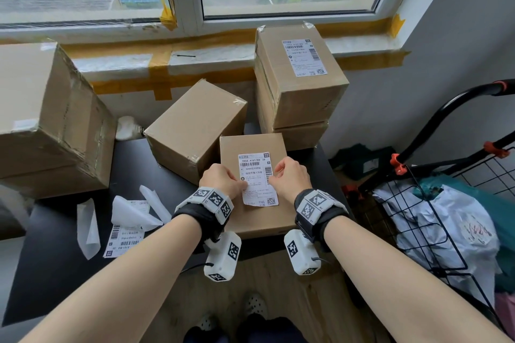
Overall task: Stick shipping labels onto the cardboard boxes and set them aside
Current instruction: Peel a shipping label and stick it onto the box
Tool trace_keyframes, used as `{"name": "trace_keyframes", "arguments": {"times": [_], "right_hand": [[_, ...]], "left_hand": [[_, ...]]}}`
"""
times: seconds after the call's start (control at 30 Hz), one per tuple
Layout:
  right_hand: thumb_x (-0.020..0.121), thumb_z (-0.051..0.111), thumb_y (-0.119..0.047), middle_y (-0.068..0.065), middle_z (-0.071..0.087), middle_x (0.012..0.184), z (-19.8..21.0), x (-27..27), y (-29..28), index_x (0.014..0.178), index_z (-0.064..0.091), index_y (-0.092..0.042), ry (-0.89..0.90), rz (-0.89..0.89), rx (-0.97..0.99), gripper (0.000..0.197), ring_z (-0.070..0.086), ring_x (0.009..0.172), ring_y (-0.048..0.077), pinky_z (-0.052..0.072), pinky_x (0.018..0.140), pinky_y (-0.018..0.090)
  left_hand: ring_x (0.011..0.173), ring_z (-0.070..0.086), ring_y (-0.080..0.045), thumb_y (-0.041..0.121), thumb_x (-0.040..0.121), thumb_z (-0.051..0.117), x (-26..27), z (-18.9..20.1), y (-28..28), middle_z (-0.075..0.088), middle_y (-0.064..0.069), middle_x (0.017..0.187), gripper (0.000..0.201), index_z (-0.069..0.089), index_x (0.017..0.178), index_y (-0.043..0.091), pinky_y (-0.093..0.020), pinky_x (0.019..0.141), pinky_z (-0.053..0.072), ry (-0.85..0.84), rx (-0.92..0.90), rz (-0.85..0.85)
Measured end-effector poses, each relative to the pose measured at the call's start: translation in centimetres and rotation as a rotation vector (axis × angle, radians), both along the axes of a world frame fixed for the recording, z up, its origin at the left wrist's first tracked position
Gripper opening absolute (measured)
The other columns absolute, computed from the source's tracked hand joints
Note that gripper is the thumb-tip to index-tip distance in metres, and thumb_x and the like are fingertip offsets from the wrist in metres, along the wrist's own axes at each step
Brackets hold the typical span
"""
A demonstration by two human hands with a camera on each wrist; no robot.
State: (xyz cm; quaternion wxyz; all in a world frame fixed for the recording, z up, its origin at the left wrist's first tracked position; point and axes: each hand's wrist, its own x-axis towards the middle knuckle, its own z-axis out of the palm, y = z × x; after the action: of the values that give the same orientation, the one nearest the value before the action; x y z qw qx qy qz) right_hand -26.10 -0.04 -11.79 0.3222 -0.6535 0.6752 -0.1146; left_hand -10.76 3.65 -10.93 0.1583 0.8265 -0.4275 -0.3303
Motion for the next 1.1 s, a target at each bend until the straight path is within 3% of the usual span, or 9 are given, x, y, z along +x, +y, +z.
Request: {"name": "trace_keyframes", "arguments": {"times": [0.13, 0.2, 0.23, 0.3, 0.37, 0.43, 0.57, 0.83, 1.1], "right_hand": [[0.09, 0.056, -0.027, 0.003, 0.053, 0.106, 0.6, 0.0, -0.4, 0.102, 0.054, -0.013, 0.115, 0.078, -0.176, 0.019, 0.052, 0.091, 0.02, 0.039, 0.072, 0.029], [0.094, 0.047, -0.025, 0.004, 0.051, 0.123, 0.2, 0.7, -0.7, 0.117, 0.053, -0.012, 0.149, 0.21, -0.234, 0.028, 0.052, 0.11, 0.023, 0.043, 0.088, 0.033], [0.096, 0.043, -0.026, 0.004, 0.045, 0.137, 0.0, 1.2, -0.8, 0.129, 0.048, -0.012, 0.154, 0.305, -0.21, 0.037, 0.046, 0.124, 0.024, 0.039, 0.101, 0.035], [0.1, 0.034, -0.028, -0.001, 0.02, 0.157, -0.5, 2.0, -0.7, 0.147, 0.028, -0.016, 0.175, 0.499, -0.126, 0.049, 0.018, 0.145, 0.018, 0.017, 0.118, 0.037], [0.102, 0.026, -0.031, -0.005, 0.005, 0.16, -0.8, 2.5, -0.7, 0.151, 0.014, -0.019, 0.225, 0.619, -0.083, 0.051, 0.003, 0.147, 0.012, 0.003, 0.12, 0.036], [0.102, 0.022, -0.032, -0.006, 0.001, 0.16, -1.1, 2.4, -0.8, 0.151, 0.009, -0.021, 0.268, 0.662, -0.043, 0.052, 0.0, 0.147, 0.012, -0.001, 0.12, 0.037], [0.102, 0.021, -0.034, -0.005, -0.004, 0.16, -1.3, 0.9, -1.2, 0.152, 0.001, -0.02, 0.31, 0.645, -0.01, 0.055, -0.003, 0.147, 0.01, -0.003, 0.12, 0.036], [0.102, 0.022, -0.035, -0.005, -0.009, 0.16, -1.0, 0.2, -1.8, 0.151, -0.005, -0.019, 0.364, 0.6, 0.03, 0.058, -0.008, 0.147, 0.012, -0.003, 0.12, 0.038], [0.102, 0.02, -0.038, -0.008, -0.009, 0.159, -1.6, 2.2, -0.2, 0.15, -0.006, -0.025, 0.402, 0.696, -0.017, 0.056, -0.007, 0.147, 0.014, -0.006, 0.118, 0.041]], "left_hand": [[0.107, 0.055, -0.022, 0.034, 0.085, 0.061, 1.2, 0.1, -0.5, 0.061, -0.001, 0.109, 0.022, 0.061, 0.1, 0.019, -0.034, 0.087, 0.045, -0.181, -0.169, -0.193], [0.128, 0.043, -0.02, 0.036, 0.091, 0.053, 1.5, 0.1, -1.0, 0.051, 0.001, 0.135, 0.035, 0.055, 0.122, 0.021, -0.038, 0.106, 0.035, -0.293, -0.2, -0.419], [0.138, 0.032, -0.018, 0.038, 0.093, 0.05, 1.6, 0.1, -1.2, 0.039, 0.003, 0.148, 0.042, 0.048, 0.132, 0.022, -0.04, 0.114, 0.026, -0.313, -0.176, -0.518], [0.146, 0.01, -0.013, 0.041, 0.096, 0.042, 1.7, 0.2, -1.6, 0.016, 0.007, 0.158, 0.052, 0.031, 0.145, 0.025, -0.043, 0.12, 0.009, -0.324, -0.085, -0.646], [0.147, 0.003, -0.013, 0.042, 0.098, 0.036, 2.0, 0.0, -2.0, 0.01, 0.008, 0.159, 0.055, 0.021, 0.148, 0.026, -0.046, 0.12, 0.003, -0.321, -0.019, -0.697], [0.147, 0.003, -0.013, 0.041, 0.099, 0.033, 2.3, -0.3, -2.1, 0.01, 0.008, 0.159, 0.055, 0.018, 0.149, 0.027, -0.048, 0.119, 0.002, -0.317, 0.009, -0.722], [0.147, 0.003, -0.012, 0.044, 0.095, 0.041, 2.8, -0.6, -2.0, 0.007, 0.01, 0.159, 0.063, 0.014, 0.15, 0.026, -0.048, 0.118, 0.002, -0.304, 0.018, -0.745], [0.146, -0.012, -0.011, 0.066, 0.069, 0.065, 3.7, -0.6, -1.7, -0.012, 0.013, 0.158, 0.116, -0.008, 0.15, 0.026, -0.045, 0.116, -0.009, -0.296, 0.103, -0.852], [0.144, -0.018, -0.013, 0.071, 0.059, 0.07, 3.8, -1.1, -1.5, -0.019, 0.011, 0.156, 0.131, -0.016, 0.148, 0.025, -0.043, 0.116, -0.011, -0.314, 0.134, -0.896]]}}
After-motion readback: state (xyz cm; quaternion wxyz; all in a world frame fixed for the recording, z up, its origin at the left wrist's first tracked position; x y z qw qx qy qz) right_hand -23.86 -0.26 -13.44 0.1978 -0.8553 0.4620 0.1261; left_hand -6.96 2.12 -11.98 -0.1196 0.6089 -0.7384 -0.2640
